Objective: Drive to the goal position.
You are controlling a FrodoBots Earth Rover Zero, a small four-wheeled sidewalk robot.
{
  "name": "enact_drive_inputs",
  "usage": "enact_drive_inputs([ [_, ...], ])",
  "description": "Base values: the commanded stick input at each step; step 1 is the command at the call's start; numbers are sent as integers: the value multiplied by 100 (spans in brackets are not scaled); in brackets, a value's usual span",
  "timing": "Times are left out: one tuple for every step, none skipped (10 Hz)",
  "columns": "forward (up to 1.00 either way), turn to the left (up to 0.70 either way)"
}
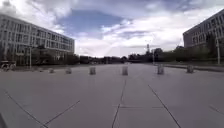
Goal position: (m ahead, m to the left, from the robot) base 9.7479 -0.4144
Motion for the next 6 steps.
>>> enact_drive_inputs([
  [70, 0],
  [70, 0],
  [70, 0],
  [70, 0],
  [70, 0],
  [70, 0],
])
